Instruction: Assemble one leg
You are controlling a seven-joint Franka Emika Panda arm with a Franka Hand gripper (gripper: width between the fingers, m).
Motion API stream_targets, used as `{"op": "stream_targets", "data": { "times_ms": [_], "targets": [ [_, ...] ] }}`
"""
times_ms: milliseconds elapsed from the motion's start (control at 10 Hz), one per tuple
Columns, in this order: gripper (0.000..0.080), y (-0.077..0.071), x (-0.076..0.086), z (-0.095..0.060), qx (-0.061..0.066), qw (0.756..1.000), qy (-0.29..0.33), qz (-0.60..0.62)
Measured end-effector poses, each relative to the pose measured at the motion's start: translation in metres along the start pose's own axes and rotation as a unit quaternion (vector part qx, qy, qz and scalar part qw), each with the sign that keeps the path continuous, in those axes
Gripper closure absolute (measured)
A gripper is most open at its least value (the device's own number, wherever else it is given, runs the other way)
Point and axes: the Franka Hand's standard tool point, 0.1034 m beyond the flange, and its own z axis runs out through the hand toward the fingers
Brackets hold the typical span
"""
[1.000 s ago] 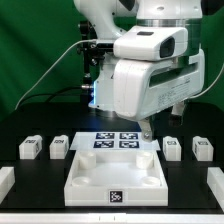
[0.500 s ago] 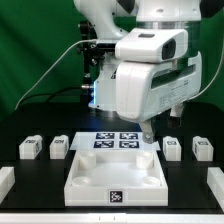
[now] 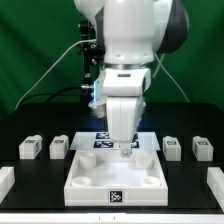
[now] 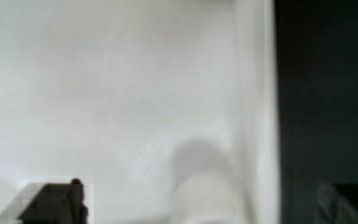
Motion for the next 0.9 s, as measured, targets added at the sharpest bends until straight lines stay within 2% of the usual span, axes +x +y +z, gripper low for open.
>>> {"op": "stream_targets", "data": {
  "times_ms": [200,500,600,700,800,900],
  "targets": [
    [0.0150,-0.008,-0.015,0.017,0.003,0.999,0.003,-0.050],
    [0.0159,-0.008,-0.015,0.020,0.004,0.999,0.003,-0.040],
    [0.0335,-0.008,-0.015,0.020,0.004,0.999,0.003,-0.040],
    [0.0335,-0.008,-0.015,0.020,0.004,0.999,0.003,-0.040],
    [0.0571,-0.008,-0.015,0.020,0.004,0.999,0.004,-0.040],
    [0.0705,-0.008,-0.015,0.020,0.004,0.999,0.004,-0.040]
  ]
}}
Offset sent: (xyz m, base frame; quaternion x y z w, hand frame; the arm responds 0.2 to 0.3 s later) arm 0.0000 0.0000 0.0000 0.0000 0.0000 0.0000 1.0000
